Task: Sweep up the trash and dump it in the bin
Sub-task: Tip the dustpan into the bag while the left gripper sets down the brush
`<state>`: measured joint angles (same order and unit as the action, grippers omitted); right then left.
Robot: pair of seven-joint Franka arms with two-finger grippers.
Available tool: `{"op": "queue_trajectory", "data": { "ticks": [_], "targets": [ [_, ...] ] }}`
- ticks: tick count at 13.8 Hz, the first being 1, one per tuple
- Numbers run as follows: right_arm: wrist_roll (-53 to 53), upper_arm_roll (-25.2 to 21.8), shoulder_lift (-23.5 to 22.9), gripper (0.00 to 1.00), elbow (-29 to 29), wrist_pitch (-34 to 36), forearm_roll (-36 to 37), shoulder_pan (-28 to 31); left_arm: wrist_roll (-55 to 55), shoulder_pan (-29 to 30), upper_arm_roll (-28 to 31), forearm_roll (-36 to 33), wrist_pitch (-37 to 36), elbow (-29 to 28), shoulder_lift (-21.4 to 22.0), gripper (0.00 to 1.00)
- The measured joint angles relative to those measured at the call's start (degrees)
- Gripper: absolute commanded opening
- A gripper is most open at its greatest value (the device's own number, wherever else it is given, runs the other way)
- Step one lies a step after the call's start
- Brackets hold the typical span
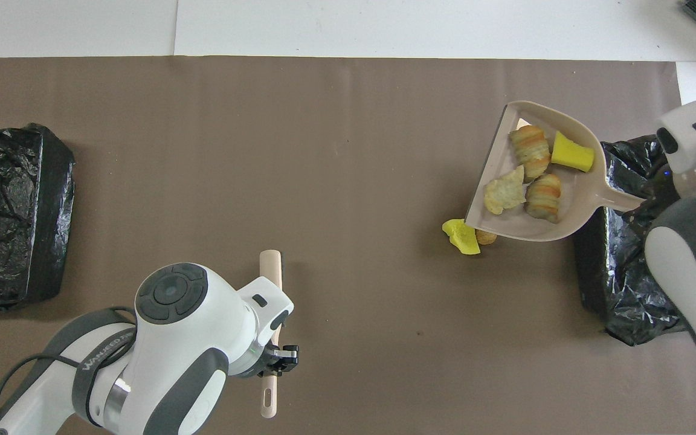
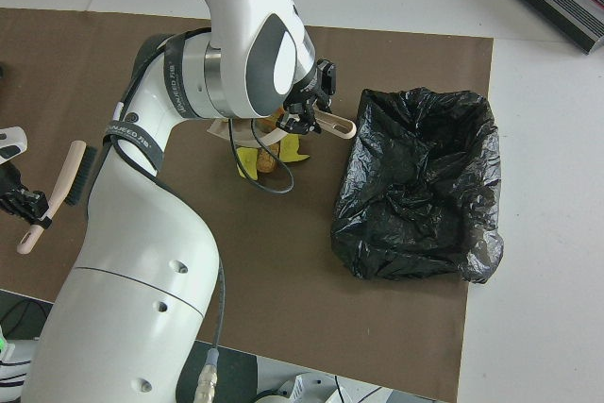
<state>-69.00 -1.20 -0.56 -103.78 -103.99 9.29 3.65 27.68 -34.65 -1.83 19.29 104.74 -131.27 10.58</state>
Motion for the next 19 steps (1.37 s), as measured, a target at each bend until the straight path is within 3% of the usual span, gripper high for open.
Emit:
{"op": "queue_trajectory", "data": {
  "ticks": [3,7,11,14,19],
  "targets": [
    [-8.99,-0.17,0.00,0.00,0.15,-1.34,4.66,8.60,3.26,-2.21,-0.52,0.00,-0.07,-0.01,0.44,0.00],
    [-14.52,-0.20,0.00,0.00,0.14,-3.17,14.76,13.82,7.03,-5.36,-0.67,0.00,-0.34,-0.30,0.81,0.00],
    [-21.99,1.14,-0.17,0.00,-1.46,-7.02,31.59,13.13,12.07,-9.69,-0.91,0.00,-0.60,-1.72,1.39,0.00],
    [-26.24,1.43,-0.58,0.00,-4.18,-8.93,38.51,11.96,16.12,-13.45,-1.01,0.00,-0.15,-2.74,1.61,0.00],
    [-28.50,1.45,-0.46,0.00,-4.56,-8.96,43.48,10.48,26.75,-24.74,-1.32,0.02,14.04,-6.68,-0.02,0.00]
  ]
}}
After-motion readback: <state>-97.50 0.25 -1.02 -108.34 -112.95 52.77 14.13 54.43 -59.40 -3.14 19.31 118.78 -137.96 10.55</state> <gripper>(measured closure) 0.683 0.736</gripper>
